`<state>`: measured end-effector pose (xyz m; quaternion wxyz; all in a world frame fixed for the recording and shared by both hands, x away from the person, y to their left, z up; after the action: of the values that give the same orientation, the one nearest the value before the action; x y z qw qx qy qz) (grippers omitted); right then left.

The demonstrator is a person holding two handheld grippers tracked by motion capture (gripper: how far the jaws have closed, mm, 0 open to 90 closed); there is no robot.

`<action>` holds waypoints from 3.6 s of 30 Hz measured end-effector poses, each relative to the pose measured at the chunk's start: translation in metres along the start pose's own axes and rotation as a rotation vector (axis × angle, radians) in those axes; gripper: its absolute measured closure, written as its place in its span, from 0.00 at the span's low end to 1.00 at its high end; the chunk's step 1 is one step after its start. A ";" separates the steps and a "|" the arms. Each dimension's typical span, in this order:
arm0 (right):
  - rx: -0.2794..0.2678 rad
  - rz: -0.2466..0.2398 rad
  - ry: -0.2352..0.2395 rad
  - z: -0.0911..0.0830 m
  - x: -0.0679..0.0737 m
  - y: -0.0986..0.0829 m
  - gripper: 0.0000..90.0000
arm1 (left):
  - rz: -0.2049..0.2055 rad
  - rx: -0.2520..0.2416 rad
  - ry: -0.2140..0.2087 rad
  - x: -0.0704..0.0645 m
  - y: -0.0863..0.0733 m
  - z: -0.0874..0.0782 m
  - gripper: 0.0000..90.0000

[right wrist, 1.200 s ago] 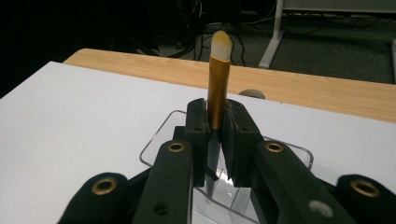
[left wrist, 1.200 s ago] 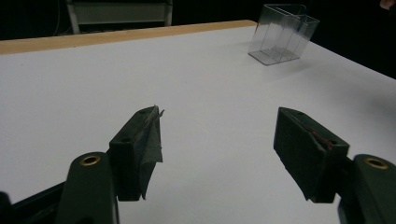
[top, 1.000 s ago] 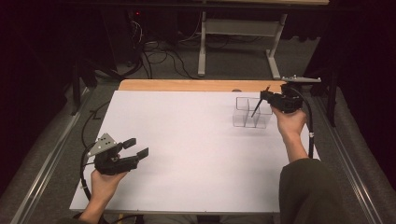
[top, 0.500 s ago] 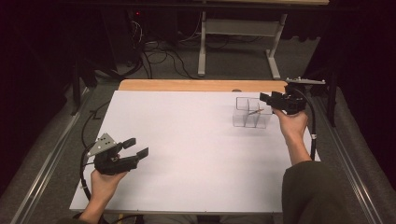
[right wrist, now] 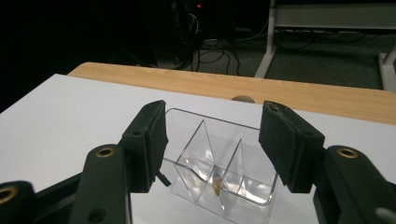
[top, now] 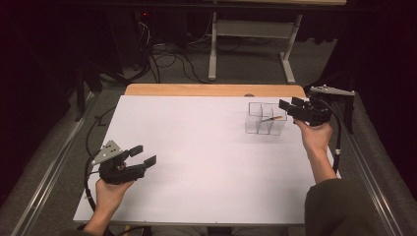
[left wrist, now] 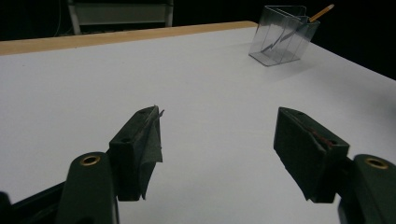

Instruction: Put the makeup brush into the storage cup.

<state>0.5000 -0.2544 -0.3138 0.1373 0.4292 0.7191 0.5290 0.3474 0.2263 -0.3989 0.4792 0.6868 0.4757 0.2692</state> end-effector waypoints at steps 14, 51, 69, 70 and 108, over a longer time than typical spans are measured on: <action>-0.018 -0.027 0.016 -0.018 0.006 -0.007 0.48 | -0.001 -0.002 0.001 0.000 0.000 0.000 0.36; -0.032 -0.068 0.055 -0.036 0.020 -0.020 0.48 | -0.001 -0.001 0.002 0.000 0.000 0.000 0.36; -0.037 -0.085 0.075 -0.044 0.026 -0.025 0.48 | -0.001 -0.001 0.002 0.000 0.000 0.000 0.36; -0.037 -0.082 0.075 -0.044 0.026 -0.026 0.48 | -0.001 -0.001 0.002 0.000 0.000 0.000 0.36; -0.043 -0.093 0.117 -0.064 0.035 -0.047 0.49 | -0.002 0.002 0.001 0.000 0.000 0.000 0.36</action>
<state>0.4152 -0.2722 -0.3207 0.1286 0.3606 0.7336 0.5615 0.3475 0.2258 -0.3992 0.4787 0.6866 0.4769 0.2683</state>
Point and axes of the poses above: each handheld gripper's, and its own axes: z roughly forward along the jaws, y roughly out of its top, x roughly to its left, the point moved 5 cm from there along z, roughly forward along the jaws, and after that the axes turned 13 degrees about y, right-handed, at the moved point
